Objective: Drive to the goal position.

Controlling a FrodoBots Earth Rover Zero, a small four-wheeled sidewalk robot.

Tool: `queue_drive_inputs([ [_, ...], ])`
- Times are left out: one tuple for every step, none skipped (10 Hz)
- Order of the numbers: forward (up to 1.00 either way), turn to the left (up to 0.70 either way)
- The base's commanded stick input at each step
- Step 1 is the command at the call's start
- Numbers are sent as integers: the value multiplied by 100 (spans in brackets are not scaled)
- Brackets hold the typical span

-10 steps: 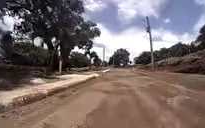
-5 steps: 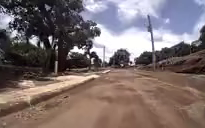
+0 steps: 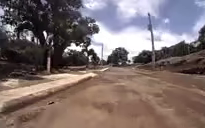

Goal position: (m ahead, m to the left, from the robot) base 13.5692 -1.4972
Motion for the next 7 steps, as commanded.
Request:
queue_drive_inputs([
  [100,-27],
  [100,-27],
  [100,-27],
  [100,-27],
  [100,-27],
  [100,-27],
  [100,-27],
])
